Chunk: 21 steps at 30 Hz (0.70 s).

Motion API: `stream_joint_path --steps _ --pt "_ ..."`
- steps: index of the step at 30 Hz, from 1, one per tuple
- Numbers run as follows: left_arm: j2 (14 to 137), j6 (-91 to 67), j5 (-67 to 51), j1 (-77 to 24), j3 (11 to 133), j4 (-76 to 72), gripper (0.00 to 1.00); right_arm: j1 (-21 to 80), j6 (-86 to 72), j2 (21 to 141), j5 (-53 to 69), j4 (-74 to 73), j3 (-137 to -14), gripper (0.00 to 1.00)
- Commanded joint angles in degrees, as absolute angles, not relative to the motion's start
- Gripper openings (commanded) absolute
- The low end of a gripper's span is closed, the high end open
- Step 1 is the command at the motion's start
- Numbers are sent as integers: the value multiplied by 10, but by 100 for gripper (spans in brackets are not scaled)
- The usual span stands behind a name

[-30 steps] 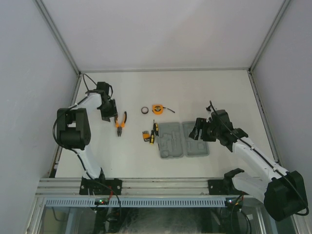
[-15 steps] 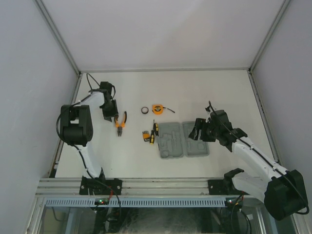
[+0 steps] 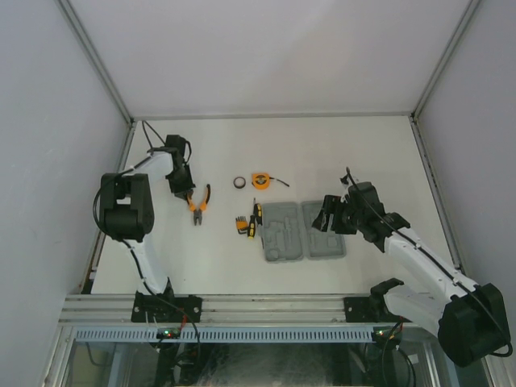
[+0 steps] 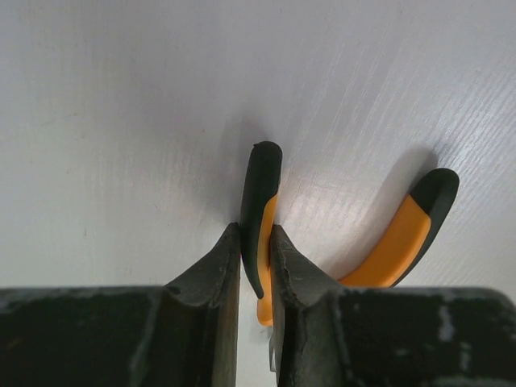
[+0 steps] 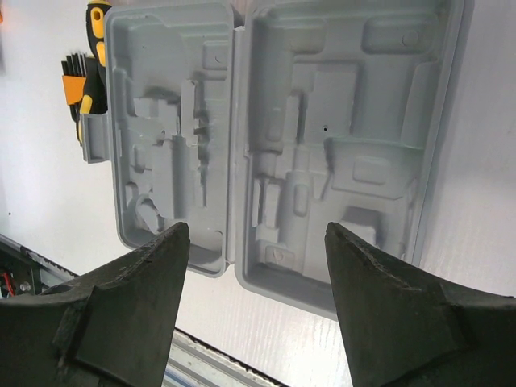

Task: Sort the tools into containers
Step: Pick up the pliers at the center of the board.

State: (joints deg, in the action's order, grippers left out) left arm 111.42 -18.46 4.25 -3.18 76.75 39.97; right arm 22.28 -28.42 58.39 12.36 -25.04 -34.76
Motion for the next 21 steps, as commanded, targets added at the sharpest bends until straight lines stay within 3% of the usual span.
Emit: stream_joint_path --steps 1,8,21 --pt "1069 -192 38 -36 780 385 17 227 -296 563 112 -232 -352 68" --pt "1005 -199 14 -39 771 384 1 226 -289 540 100 -245 -364 68" --pt "798 -244 -151 -63 638 263 0 242 -290 498 120 -221 -381 69"
